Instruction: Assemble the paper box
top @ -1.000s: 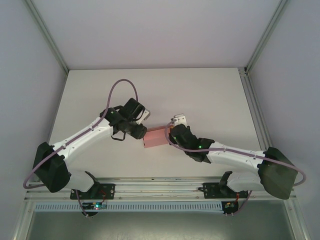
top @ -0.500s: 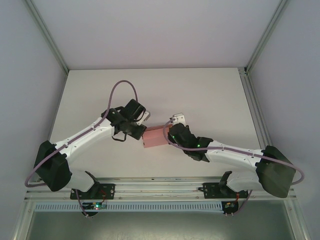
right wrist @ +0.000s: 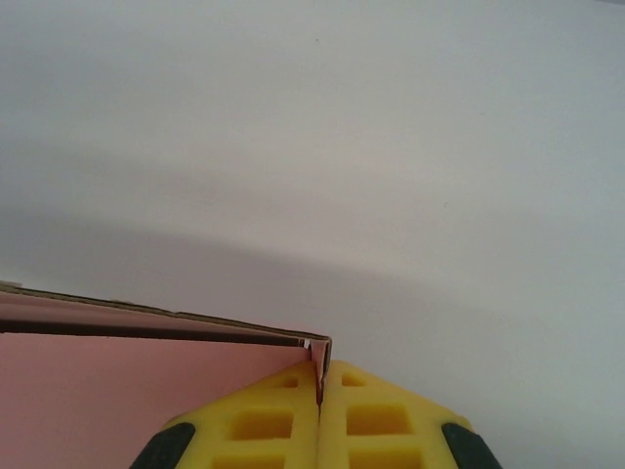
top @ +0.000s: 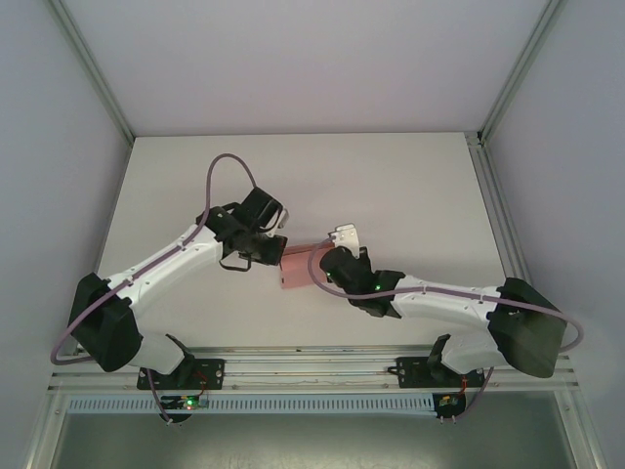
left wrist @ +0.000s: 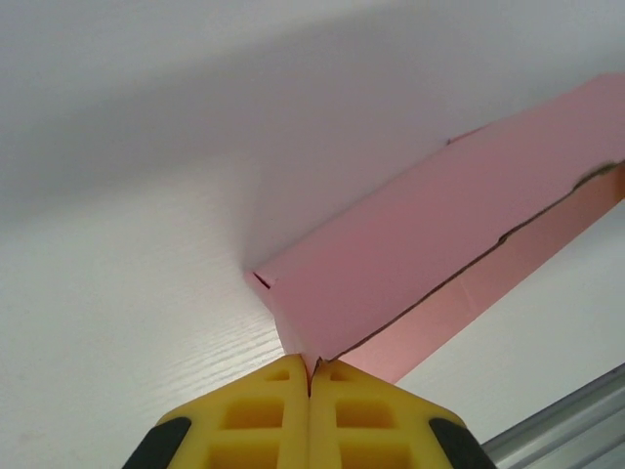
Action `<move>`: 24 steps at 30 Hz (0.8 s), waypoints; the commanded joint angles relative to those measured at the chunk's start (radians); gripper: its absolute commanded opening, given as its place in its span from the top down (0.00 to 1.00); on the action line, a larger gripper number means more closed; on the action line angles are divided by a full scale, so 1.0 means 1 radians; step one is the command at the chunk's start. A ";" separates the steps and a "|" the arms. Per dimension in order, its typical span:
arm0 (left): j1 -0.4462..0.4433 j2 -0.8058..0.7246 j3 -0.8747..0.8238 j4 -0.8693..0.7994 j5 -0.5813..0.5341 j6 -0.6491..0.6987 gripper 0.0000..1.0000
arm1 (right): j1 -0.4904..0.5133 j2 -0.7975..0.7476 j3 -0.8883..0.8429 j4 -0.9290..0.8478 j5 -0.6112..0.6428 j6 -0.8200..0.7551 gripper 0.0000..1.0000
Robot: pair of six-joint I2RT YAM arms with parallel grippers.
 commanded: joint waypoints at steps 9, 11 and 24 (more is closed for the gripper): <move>0.044 0.001 -0.015 0.149 0.156 -0.251 1.00 | 0.082 0.046 0.007 -0.019 0.036 0.024 1.00; 0.049 -0.001 -0.021 0.177 0.181 -0.265 1.00 | 0.082 0.052 0.008 -0.019 0.027 0.032 1.00; 0.078 0.003 -0.018 0.191 0.190 -0.288 1.00 | 0.085 0.066 0.006 -0.028 0.031 0.030 1.00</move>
